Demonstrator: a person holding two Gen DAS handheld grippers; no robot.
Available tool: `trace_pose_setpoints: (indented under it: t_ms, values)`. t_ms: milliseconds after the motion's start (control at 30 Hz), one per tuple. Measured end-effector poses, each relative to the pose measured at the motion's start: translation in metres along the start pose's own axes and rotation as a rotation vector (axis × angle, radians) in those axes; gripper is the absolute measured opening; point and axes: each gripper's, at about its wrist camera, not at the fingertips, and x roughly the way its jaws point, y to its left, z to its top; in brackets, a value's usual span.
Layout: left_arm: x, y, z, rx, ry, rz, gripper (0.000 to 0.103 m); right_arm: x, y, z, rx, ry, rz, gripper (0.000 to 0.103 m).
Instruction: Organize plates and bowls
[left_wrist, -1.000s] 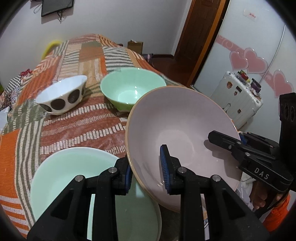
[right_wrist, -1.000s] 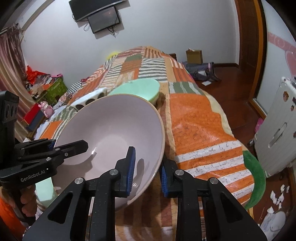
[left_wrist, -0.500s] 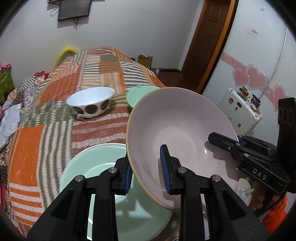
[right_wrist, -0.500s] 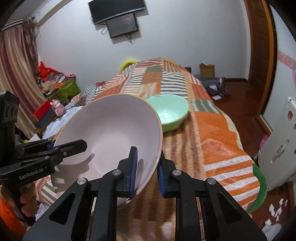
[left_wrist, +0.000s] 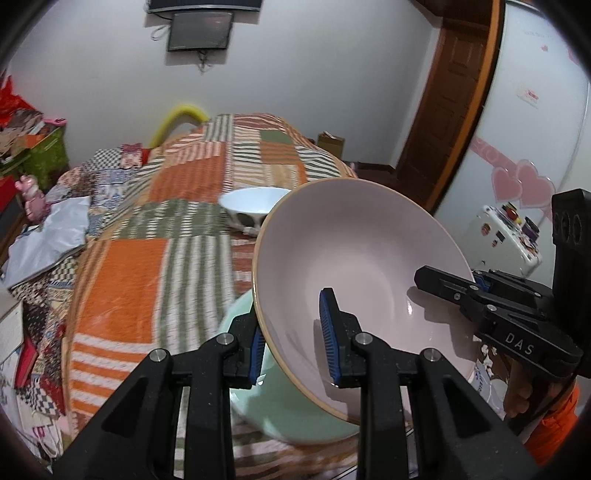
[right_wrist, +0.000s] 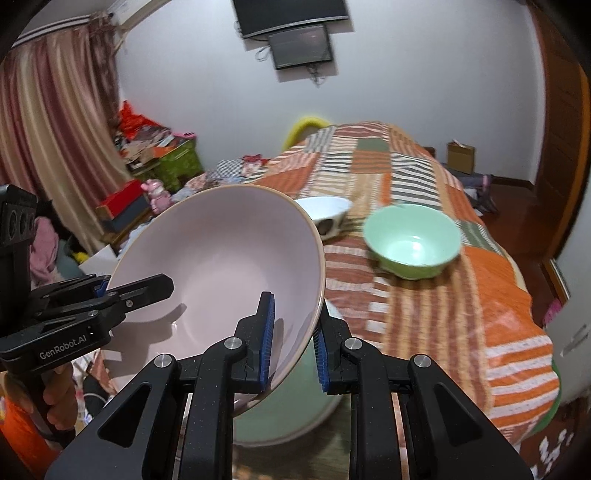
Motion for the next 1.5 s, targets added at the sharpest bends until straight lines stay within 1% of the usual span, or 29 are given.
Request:
trace_pose_setpoints:
  t_ms: [367,700,867,1000,1200,1500]
  values:
    - [-0.037,0.055,-0.024,-0.077,-0.017,0.088,0.027,0.025,0.05,0.003,-0.071,0.034,0.092,0.018]
    - [-0.047,0.099,-0.041,-0.145,-0.008,0.15,0.027,0.052,0.089,-0.002,-0.124,0.094,0.148,0.018]
    - [-0.045,0.118,-0.049,-0.181,0.005,0.171,0.027,0.067,0.103,-0.003,-0.132,0.125,0.172,0.018]
    - [-0.041,0.136,-0.054,-0.215,0.019,0.183,0.027,0.085,0.112,-0.006,-0.136,0.166,0.191,0.018]
    - [-0.026,0.161,-0.062,-0.263,0.053,0.189,0.027,0.108,0.122,-0.013,-0.146,0.224,0.197,0.018]
    - [-0.005,0.184,-0.073,-0.306,0.107,0.188,0.027,0.134,0.127,-0.021,-0.15,0.3,0.201,0.018]
